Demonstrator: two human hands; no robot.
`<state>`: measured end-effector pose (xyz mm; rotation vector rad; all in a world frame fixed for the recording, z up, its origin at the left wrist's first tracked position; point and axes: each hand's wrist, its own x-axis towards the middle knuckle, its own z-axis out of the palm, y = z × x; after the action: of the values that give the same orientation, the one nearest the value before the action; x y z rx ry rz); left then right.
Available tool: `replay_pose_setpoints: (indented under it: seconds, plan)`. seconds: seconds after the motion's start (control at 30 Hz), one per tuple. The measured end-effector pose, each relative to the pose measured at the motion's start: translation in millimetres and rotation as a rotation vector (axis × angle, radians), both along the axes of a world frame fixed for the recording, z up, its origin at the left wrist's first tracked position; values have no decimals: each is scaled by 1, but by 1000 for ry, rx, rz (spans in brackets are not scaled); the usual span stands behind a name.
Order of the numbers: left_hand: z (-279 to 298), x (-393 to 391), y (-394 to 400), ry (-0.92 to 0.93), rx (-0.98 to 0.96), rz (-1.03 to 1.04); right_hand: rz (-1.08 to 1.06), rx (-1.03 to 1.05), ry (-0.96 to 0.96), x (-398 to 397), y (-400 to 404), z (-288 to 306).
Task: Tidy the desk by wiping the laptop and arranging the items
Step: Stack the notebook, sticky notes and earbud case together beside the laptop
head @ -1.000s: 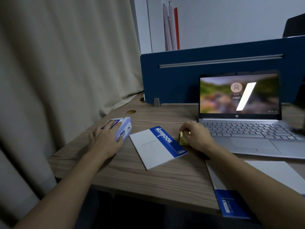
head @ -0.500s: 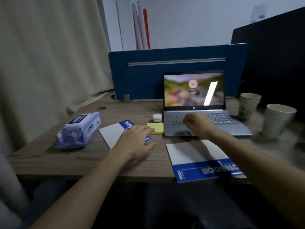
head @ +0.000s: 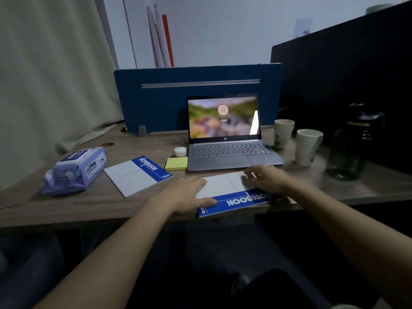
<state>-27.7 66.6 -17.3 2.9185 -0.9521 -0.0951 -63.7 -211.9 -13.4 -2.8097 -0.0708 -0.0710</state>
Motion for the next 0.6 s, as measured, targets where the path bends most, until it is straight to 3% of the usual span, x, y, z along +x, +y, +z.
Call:
replay_pose_setpoints:
  seconds: [0.17, 0.3, 0.43, 0.6]
  plan:
    - [-4, -13, 4, 121, 56, 10, 74, -180, 14, -17, 14, 7]
    - [-6, -21, 3, 65, 52, -40, 96, -217, 14, -31, 23, 12]
    - [2, -30, 9, -14, -39, -137, 105, -174, -42, -44, 26, 9]
    - [11, -33, 26, -70, -209, -93, 142, -50, -62, -50, 25, 5]
